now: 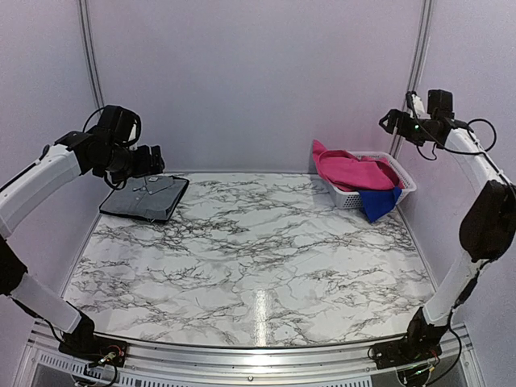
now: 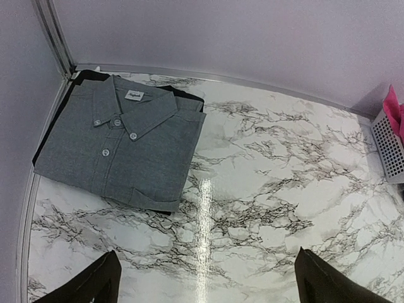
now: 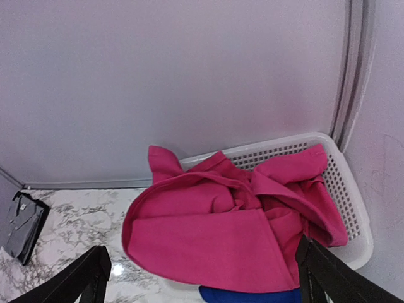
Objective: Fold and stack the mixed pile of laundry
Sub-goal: Pick up the crumpled trousers from the bin.
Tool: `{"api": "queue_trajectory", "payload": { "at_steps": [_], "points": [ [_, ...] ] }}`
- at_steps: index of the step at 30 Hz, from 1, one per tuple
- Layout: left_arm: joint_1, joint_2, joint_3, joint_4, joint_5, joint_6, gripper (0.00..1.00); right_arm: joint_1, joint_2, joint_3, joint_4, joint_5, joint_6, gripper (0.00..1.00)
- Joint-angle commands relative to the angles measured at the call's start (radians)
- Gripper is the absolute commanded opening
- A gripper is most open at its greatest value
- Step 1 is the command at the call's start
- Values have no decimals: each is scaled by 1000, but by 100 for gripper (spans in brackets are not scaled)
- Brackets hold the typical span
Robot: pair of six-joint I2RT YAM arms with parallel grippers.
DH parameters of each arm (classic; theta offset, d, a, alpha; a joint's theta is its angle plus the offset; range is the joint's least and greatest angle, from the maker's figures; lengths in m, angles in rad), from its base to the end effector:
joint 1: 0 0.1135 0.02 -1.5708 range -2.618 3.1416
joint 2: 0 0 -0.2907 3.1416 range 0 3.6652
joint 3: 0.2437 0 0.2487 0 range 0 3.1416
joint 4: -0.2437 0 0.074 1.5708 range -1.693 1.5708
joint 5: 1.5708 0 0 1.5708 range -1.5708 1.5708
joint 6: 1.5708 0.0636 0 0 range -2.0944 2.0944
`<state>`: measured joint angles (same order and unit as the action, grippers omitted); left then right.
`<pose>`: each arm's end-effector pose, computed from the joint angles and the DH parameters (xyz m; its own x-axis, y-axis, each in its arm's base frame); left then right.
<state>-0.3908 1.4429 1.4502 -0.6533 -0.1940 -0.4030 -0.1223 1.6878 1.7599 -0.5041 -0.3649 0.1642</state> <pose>0.3123 -0.1154 0.3815 -0.6028 -0.1679 -0.7800 -0.0054 0.9785 -0.2064 0.4112 -0.0277 0.4236 -0.4439 0.2084 -0.8715 -0.1370 0.9454 0.2958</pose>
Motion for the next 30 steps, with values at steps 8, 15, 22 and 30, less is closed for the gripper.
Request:
{"api": "queue_trajectory", "payload": {
  "at_steps": [8, 15, 22, 30],
  "points": [
    [13, -15, 11, -33, -77, -4, 99, 0, 343, 314, -288, 235, -84, 99],
    [19, 26, 24, -35, -69, 0, 99, 2, 538, 440, -295, 227, -61, 99],
    [24, 53, 12, -38, -64, -12, 99, 39, 715, 540, -267, 166, -35, 99],
    [28, 39, -18, -48, -78, -17, 99, 66, 795, 579, -193, -2, 1, 27]
  ]
}}
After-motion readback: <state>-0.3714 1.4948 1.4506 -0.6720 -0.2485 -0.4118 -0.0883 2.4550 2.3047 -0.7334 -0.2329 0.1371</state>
